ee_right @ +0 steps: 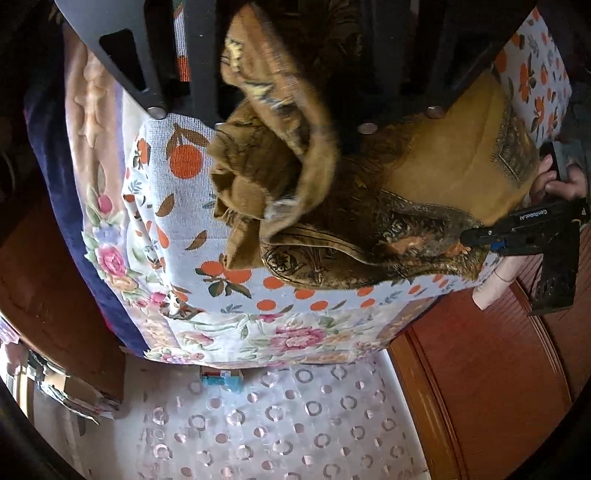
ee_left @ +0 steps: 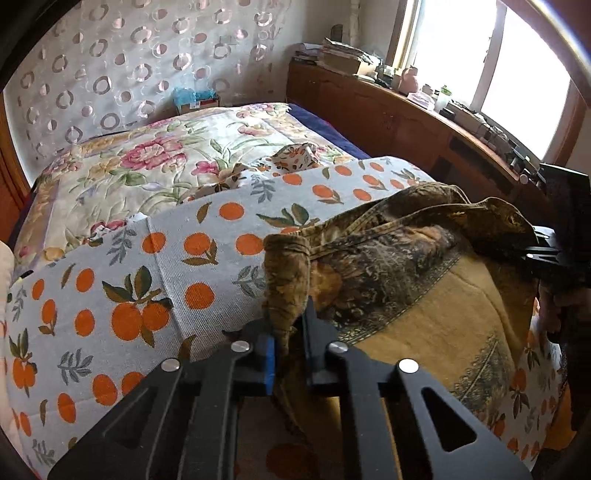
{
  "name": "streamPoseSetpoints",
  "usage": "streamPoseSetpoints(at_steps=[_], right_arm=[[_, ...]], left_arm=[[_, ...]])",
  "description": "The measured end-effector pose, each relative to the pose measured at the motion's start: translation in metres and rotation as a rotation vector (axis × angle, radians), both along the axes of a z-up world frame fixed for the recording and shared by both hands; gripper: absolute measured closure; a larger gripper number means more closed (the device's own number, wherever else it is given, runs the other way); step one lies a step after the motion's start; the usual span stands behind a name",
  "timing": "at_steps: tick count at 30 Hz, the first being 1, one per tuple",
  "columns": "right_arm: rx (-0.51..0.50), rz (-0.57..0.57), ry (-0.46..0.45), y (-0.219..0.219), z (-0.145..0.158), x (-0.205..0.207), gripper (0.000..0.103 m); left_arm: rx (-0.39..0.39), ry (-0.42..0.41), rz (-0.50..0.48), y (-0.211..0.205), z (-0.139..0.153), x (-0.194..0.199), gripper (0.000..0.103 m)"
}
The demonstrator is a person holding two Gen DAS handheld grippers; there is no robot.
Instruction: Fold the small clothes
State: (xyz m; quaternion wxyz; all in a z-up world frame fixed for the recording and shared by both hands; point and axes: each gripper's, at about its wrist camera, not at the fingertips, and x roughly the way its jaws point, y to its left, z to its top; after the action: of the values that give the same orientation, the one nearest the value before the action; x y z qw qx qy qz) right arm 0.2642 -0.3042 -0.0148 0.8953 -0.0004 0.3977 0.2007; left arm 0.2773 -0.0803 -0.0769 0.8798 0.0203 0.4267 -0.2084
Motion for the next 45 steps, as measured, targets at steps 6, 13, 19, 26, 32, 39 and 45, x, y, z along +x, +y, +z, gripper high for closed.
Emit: streamPoseSetpoints(at_steps=[6, 13, 19, 26, 32, 39, 45], right_arm=[[0.014, -0.002, -0.076, 0.004, 0.012, -0.015, 0.085], [-0.007, 0.040, -0.192, 0.021, 0.041, -0.029, 0.086], [-0.037, 0.127, -0.271, 0.055, 0.062, -0.022, 0.086], [-0.073, 0.320, -0.361, 0.142, 0.087, 0.005, 0.086], [-0.089, 0.516, -0.420, 0.235, 0.115, 0.035, 0.087], [-0.128, 0.733, -0.384, 0.363, 0.121, 0.088, 0.086], [-0.187, 0.872, -0.343, 0.458, 0.096, 0.131, 0.086]], left_arm=[[-0.049, -0.063, 0.000, 0.006, 0.027, -0.019, 0.093], [-0.124, -0.151, 0.019, 0.028, 0.060, -0.048, 0.094], [-0.146, -0.221, 0.099, 0.069, 0.080, -0.068, 0.096], [-0.148, -0.296, 0.269, 0.149, 0.098, -0.099, 0.096], [-0.143, -0.356, 0.431, 0.219, 0.107, -0.134, 0.096], [-0.085, -0.332, 0.585, 0.276, 0.086, -0.149, 0.096], [-0.045, -0.235, 0.661, 0.301, 0.044, -0.152, 0.096]])
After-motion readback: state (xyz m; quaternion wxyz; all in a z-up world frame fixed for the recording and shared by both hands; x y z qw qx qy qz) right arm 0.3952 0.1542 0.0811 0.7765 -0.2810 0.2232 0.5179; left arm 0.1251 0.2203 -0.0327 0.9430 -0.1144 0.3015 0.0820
